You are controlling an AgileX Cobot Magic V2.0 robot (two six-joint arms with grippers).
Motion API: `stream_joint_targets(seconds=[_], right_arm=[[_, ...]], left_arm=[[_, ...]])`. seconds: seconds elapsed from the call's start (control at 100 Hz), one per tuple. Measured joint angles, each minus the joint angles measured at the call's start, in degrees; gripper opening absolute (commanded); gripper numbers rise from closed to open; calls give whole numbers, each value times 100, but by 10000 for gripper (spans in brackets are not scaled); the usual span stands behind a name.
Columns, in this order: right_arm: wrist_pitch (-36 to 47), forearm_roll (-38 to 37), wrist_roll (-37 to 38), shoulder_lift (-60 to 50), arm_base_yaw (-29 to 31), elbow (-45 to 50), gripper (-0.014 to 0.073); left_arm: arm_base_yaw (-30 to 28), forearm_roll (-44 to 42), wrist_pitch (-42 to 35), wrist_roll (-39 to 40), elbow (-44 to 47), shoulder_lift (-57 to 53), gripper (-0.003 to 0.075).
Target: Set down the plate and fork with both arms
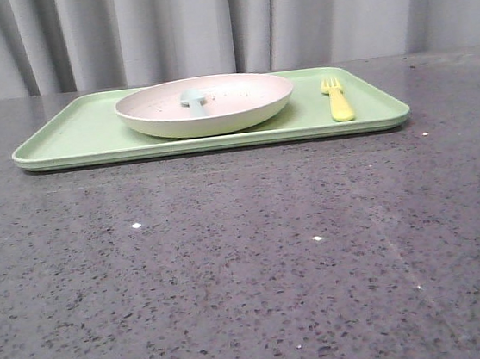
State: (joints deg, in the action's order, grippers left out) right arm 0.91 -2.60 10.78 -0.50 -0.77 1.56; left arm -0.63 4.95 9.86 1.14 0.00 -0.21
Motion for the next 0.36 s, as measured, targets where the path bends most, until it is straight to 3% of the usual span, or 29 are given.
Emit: stream_joint_targets(seconds=[0.36], right_arm=[[-37, 0, 0, 0, 0, 0, -67]], left_arm=[[0, 0, 0, 0, 0, 0, -20]])
